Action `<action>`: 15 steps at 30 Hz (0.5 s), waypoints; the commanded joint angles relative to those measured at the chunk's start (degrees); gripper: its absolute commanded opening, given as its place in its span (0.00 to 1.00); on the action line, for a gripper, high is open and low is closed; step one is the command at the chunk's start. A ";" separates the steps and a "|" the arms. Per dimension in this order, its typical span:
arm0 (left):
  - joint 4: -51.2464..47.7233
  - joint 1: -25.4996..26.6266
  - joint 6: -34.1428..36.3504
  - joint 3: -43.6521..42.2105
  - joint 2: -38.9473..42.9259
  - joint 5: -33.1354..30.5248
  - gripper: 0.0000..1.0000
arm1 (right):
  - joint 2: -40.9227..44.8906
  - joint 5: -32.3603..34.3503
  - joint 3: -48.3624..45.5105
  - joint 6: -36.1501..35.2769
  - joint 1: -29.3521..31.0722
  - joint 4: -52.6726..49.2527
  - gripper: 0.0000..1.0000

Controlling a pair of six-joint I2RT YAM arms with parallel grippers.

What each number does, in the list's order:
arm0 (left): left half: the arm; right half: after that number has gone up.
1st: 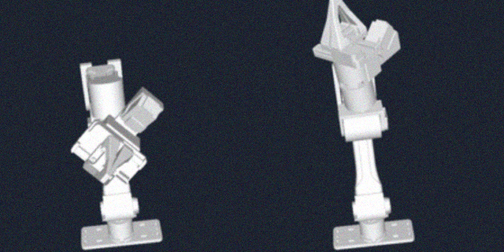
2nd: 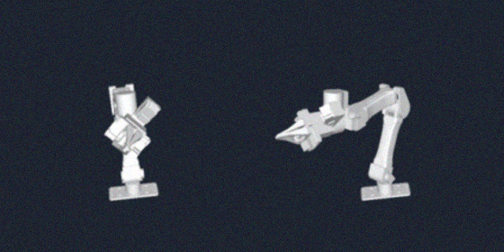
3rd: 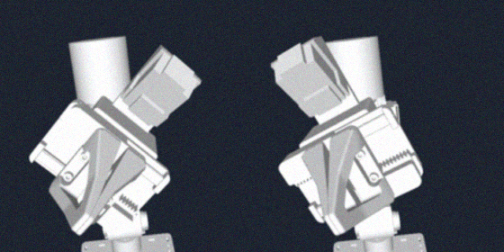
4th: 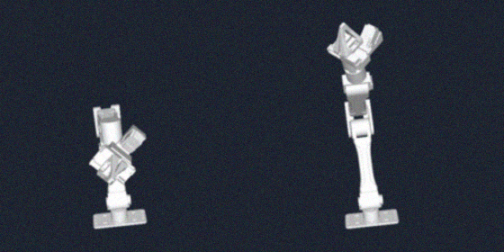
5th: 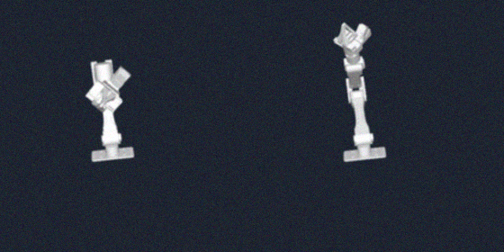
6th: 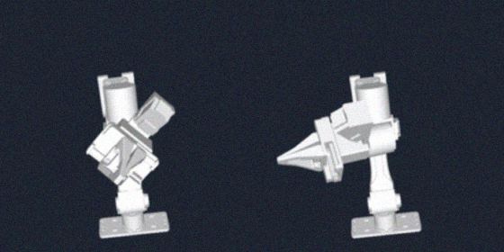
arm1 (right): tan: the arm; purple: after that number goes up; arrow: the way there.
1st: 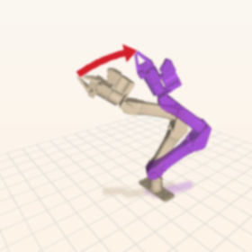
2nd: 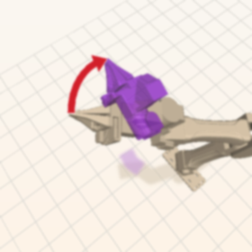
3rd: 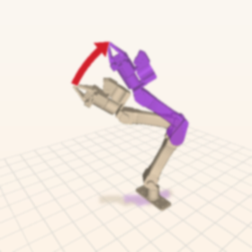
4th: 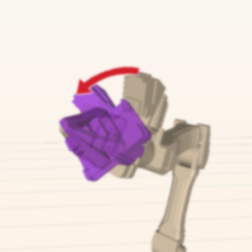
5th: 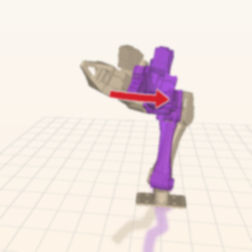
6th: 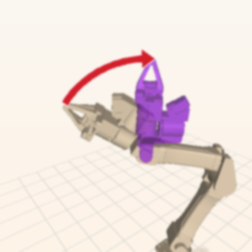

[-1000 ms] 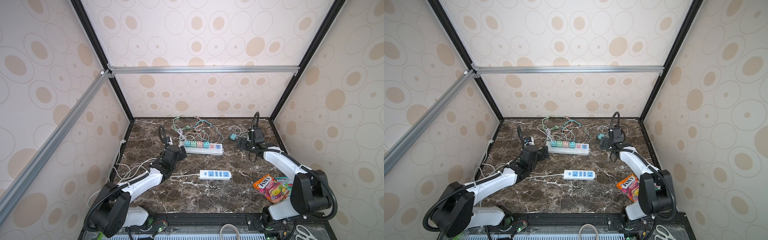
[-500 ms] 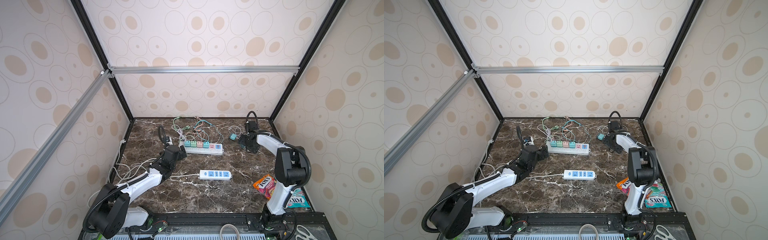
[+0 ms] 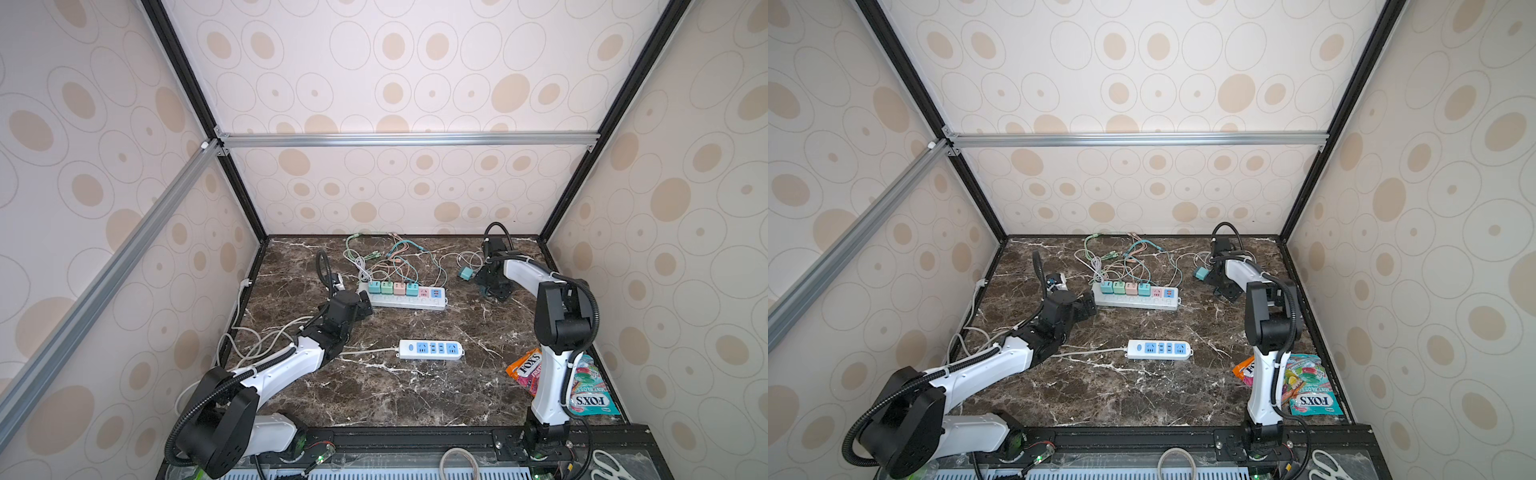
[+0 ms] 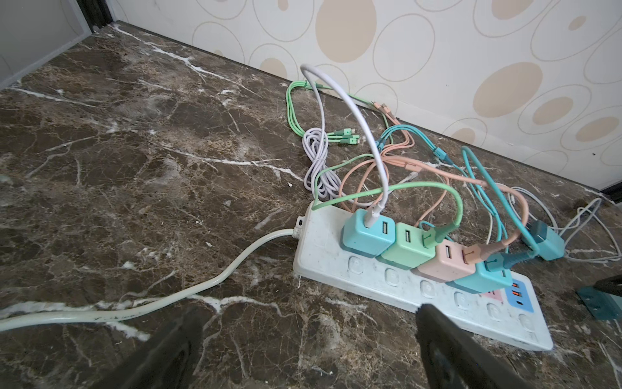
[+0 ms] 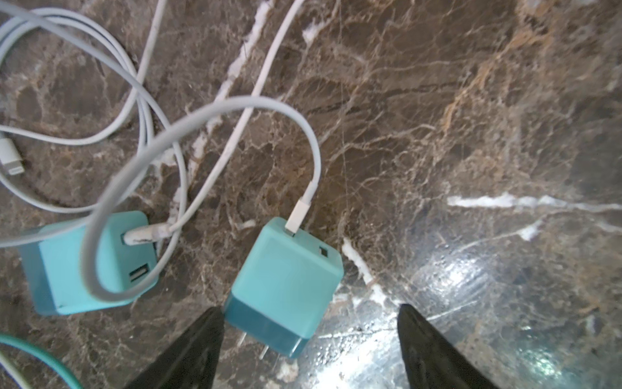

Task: Insert the plug
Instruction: 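Withdraw the open right gripper toward the loose teal chargers, then close the right gripper on a loose teal charger and lift it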

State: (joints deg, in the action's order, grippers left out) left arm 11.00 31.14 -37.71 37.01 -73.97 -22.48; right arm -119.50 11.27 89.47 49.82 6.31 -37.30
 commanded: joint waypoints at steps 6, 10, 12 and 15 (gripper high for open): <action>-0.72 0.37 1.77 0.18 1.45 -1.88 0.98 | -1.73 0.72 0.26 0.89 -0.13 -2.60 0.72; -0.60 0.31 2.27 0.40 1.10 -1.78 0.98 | -1.70 1.63 -0.09 0.45 -0.15 -2.31 0.65; -0.59 0.37 2.47 0.57 1.02 -1.78 0.98 | -1.82 2.15 -0.09 0.28 -0.15 -2.34 0.62; -0.69 0.33 2.63 0.65 0.91 -1.70 0.99 | -1.87 2.93 -0.17 0.19 -0.15 -2.27 0.59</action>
State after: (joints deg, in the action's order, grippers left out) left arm 11.00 31.20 -36.29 37.01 -73.67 -23.00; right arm -120.86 12.03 89.56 49.56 6.31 -38.17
